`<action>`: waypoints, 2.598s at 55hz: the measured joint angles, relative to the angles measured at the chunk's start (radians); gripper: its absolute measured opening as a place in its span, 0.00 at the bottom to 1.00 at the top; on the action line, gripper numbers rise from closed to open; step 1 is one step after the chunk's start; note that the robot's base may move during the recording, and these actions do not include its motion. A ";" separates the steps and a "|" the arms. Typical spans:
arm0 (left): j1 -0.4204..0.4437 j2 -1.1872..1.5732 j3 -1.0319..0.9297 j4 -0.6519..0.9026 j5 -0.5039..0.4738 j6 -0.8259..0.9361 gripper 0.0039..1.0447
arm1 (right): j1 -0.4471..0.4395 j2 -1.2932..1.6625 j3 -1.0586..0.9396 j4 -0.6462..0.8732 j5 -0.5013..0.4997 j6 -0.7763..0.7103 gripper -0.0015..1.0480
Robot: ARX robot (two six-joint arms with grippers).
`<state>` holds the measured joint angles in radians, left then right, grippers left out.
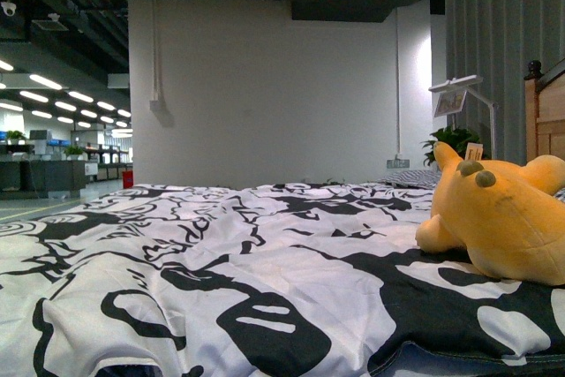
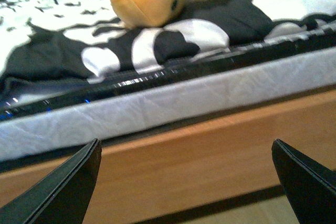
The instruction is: Put away toys
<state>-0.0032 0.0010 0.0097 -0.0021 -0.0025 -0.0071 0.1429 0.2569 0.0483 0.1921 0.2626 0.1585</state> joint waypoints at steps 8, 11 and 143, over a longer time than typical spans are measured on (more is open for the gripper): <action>0.000 0.000 0.000 0.000 0.000 0.000 0.94 | -0.001 0.203 0.063 0.203 -0.030 0.003 0.94; 0.000 0.000 0.000 0.000 0.000 0.000 0.94 | -0.010 0.285 0.092 0.275 -0.047 0.002 0.94; 0.000 0.000 0.000 0.000 0.000 0.000 0.94 | 0.126 1.637 1.114 0.885 0.206 -0.640 0.94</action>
<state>-0.0032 0.0010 0.0097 -0.0021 -0.0029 -0.0071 0.2687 1.8938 1.1622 1.0775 0.4690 -0.4812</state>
